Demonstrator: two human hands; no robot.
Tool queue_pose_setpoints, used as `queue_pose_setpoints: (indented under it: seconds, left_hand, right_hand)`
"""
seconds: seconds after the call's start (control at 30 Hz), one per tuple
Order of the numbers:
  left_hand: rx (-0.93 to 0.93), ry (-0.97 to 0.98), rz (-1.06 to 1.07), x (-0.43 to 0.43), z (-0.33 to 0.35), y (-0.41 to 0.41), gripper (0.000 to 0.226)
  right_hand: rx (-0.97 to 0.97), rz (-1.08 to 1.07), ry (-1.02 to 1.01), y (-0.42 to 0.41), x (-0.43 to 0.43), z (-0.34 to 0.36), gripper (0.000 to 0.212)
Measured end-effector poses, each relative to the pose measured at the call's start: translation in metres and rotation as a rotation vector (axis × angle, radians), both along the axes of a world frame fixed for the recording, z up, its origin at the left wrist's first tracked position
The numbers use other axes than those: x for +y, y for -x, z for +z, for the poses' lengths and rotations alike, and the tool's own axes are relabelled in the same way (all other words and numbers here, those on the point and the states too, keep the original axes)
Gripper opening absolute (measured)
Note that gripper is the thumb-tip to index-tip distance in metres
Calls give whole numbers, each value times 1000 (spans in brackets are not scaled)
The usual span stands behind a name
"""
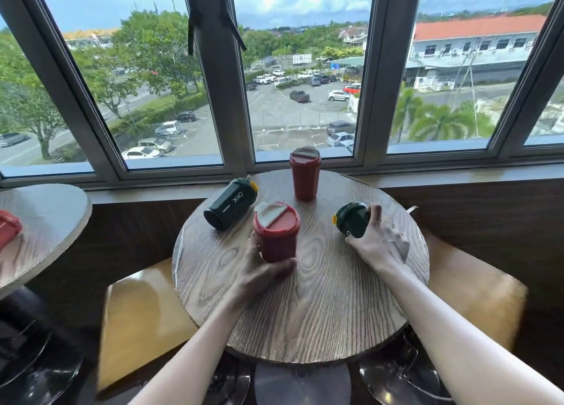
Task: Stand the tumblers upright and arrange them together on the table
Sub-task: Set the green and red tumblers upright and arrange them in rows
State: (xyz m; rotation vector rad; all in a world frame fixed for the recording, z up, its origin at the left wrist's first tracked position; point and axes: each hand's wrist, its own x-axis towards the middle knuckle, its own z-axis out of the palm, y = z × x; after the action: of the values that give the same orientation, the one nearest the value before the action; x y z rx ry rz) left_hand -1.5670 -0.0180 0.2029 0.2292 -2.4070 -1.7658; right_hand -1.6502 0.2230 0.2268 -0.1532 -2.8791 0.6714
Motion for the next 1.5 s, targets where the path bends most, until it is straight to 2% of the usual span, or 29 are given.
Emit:
queue_pose_setpoints:
  seconds: [0.2, 0.33, 0.47, 0.63, 0.73, 0.9, 1.07, 1.23, 1.33, 1.47, 1.5]
  left_hand:
    - [-7, 1, -83, -3, 2, -3, 88]
    - [-38, 5, -102, 4, 2, -4, 75]
    - [8, 196, 20, 19, -8, -2, 94]
    - [-17, 123, -98, 6, -15, 1, 74]
    - [13, 132, -43, 10, -15, 4, 74]
    - [53, 164, 21, 30, -12, 7, 88]
    - [14, 295, 53, 43, -9, 17, 107]
    - [-29, 390, 45, 42, -9, 21, 101]
    - [-29, 373, 7, 39, -13, 21, 94]
    - [-23, 307, -30, 35, -18, 21, 78]
    - [-18, 313, -30, 34, -17, 21, 77]
  right_hand:
    - [10, -3, -18, 1, 0, -3, 72]
    - [27, -8, -38, 1, -1, -3, 71]
    - [38, -13, -46, 1, -2, -4, 70]
    - [57, -5, -45, 0, -1, -4, 71]
    - [67, 10, -12, 1, 0, -4, 81]
    - [89, 47, 71, 7, -1, 2, 100]
    - [130, 169, 327, 24, -5, 9, 90]
    - [202, 353, 749, 39, -19, 12, 91]
    - [205, 387, 822, 50, -26, -2, 104]
    - [169, 457, 841, 70, -24, -27, 100]
    - [163, 470, 803, 62, -23, -14, 100]
